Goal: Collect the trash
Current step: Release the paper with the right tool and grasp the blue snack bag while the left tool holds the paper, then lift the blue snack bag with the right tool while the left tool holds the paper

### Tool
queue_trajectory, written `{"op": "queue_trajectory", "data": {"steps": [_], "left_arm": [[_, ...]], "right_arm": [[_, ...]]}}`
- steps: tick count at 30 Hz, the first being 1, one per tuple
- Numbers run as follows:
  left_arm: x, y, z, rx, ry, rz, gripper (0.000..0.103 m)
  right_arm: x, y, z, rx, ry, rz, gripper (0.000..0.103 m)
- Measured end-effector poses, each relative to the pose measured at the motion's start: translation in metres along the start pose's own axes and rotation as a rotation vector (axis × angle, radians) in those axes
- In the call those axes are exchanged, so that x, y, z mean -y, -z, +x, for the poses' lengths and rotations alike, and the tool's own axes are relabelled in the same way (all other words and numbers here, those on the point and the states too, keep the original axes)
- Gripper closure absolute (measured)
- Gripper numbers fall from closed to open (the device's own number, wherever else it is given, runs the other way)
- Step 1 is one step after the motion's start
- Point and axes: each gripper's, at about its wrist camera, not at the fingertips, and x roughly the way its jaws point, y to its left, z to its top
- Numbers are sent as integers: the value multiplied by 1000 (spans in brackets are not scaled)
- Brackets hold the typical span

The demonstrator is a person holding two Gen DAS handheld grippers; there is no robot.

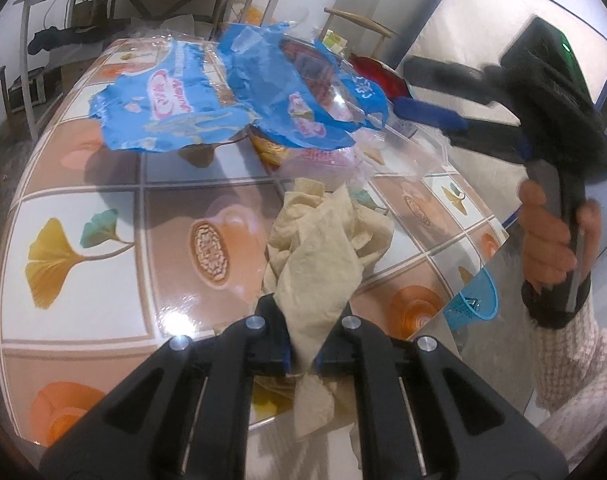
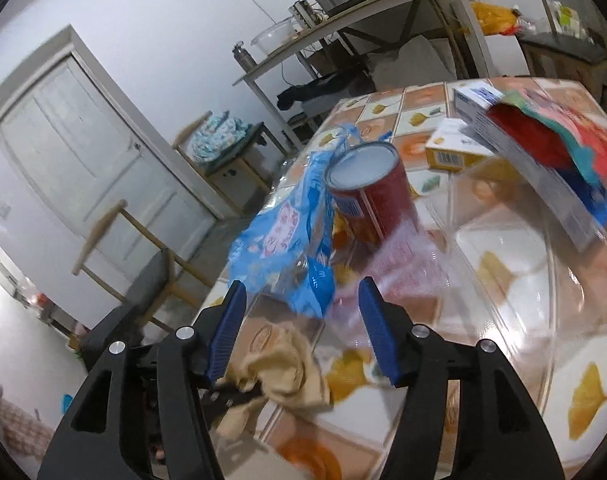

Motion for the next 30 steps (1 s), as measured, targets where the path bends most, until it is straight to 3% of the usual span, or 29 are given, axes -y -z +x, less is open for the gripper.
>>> {"op": "queue_trajectory", "data": {"steps": [4,6,8,10,17,23,27,30], "left_arm": [[-2,2,-3,14,10,-14,97],[-6,4,-5,24,15,-21,97],[-10,6,-6,33,22,-35,97],[-12,7,-7,39,26,-46,97],[-16,9,-8,50,29,-59,97],[-17,8,-7,54,23,-65,97],[-16,6,-6,49,13,-65,97],[-13,6,-5,43,0,-56,97]], "right_arm": [[-9,-16,27,-46,65,-29,46],[-15,-18,37,-66,104,-58,58],[-21,-18,43,-76,134,-86,88],[-25,-18,42,-70,136,-104,98],[-39,-16,-8,40,142,-164,100],[-20,4,-95,100,155,-132,100],[-2,32,-139,64,252,-144,100],[6,59,-159,21,384,-178,100]]}}
